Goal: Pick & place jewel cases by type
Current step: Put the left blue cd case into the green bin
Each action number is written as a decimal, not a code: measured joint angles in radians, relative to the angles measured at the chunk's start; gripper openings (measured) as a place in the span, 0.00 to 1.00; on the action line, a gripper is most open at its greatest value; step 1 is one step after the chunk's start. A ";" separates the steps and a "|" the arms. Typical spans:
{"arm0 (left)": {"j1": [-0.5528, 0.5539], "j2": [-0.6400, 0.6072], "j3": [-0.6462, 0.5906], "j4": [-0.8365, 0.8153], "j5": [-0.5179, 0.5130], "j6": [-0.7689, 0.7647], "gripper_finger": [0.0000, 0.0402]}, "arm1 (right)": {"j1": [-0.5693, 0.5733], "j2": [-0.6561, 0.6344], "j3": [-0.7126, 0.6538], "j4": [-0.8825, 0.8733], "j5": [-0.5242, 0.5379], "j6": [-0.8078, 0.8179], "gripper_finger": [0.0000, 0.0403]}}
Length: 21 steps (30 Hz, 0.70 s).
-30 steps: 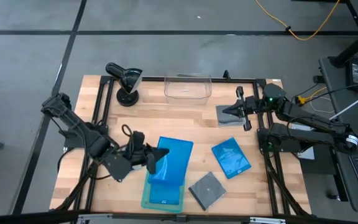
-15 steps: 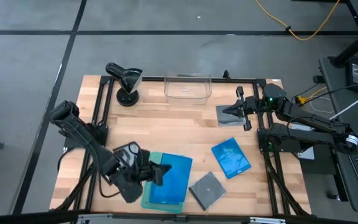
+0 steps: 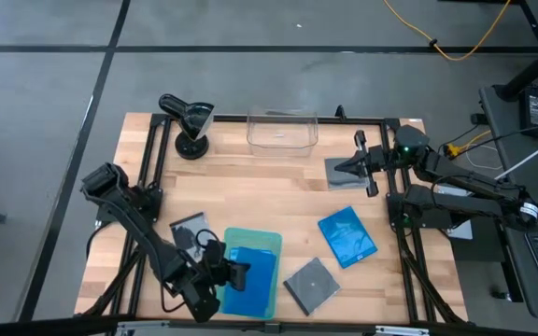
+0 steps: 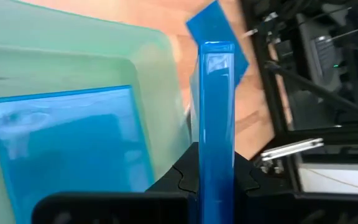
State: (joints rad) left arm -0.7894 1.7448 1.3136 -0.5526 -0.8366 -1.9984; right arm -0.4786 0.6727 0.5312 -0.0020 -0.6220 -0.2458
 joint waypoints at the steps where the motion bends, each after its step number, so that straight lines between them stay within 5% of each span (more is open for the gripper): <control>1: 0.005 0.005 0.000 -0.001 0.011 0.000 0.04 | 0.000 0.000 0.000 -0.005 -0.002 -0.002 0.01; 21: 0.118 0.102 0.000 -0.002 0.208 -0.004 0.04 | 0.000 0.000 0.000 -0.027 -0.009 -0.003 0.01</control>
State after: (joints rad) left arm -0.6715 1.8467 1.3136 -0.5549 -0.6282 -2.0026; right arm -0.4786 0.6728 0.5312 -0.0292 -0.6309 -0.2485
